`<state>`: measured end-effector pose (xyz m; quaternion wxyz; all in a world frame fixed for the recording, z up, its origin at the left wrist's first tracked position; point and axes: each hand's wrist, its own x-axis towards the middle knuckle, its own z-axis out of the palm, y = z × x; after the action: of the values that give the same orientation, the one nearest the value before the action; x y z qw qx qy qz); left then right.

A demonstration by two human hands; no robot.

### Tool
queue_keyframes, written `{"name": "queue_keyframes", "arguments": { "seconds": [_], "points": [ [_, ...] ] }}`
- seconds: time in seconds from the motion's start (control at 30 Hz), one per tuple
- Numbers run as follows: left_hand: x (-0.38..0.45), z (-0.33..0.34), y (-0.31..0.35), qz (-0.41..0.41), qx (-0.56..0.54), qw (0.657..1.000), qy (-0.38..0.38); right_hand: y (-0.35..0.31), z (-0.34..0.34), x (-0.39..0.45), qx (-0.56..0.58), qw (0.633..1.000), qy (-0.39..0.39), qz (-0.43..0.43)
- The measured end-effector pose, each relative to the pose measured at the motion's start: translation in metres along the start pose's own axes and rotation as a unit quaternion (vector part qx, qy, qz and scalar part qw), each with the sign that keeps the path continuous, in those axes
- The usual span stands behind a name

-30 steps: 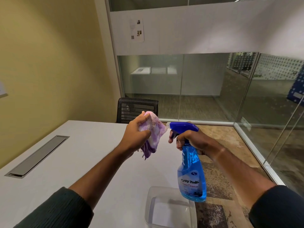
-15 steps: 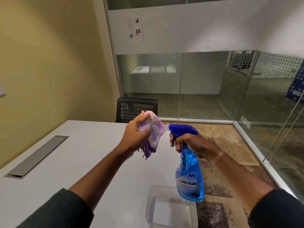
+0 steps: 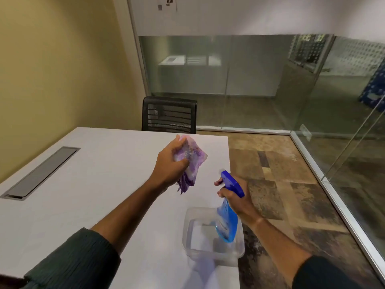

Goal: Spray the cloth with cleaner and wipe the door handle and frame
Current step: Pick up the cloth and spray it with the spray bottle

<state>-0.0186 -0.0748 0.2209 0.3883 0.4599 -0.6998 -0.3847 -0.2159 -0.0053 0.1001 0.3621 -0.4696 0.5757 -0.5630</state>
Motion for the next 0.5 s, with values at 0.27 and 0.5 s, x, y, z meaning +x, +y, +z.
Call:
{"name": "queue_keyframes", "arguments": {
  "seconds": [0.27, 0.5],
  "points": [
    [0.000, 0.007, -0.018, 0.001, -0.001, 1.000, 0.002, 0.026, 0.012, -0.030, 0.023, 0.994, 0.102, -0.022],
    [-0.002, 0.012, -0.024, 0.016, -0.017, 1.000, -0.005, 0.033, 0.018, -0.038, 0.039, 0.985, 0.164, -0.026]
  ]
}}
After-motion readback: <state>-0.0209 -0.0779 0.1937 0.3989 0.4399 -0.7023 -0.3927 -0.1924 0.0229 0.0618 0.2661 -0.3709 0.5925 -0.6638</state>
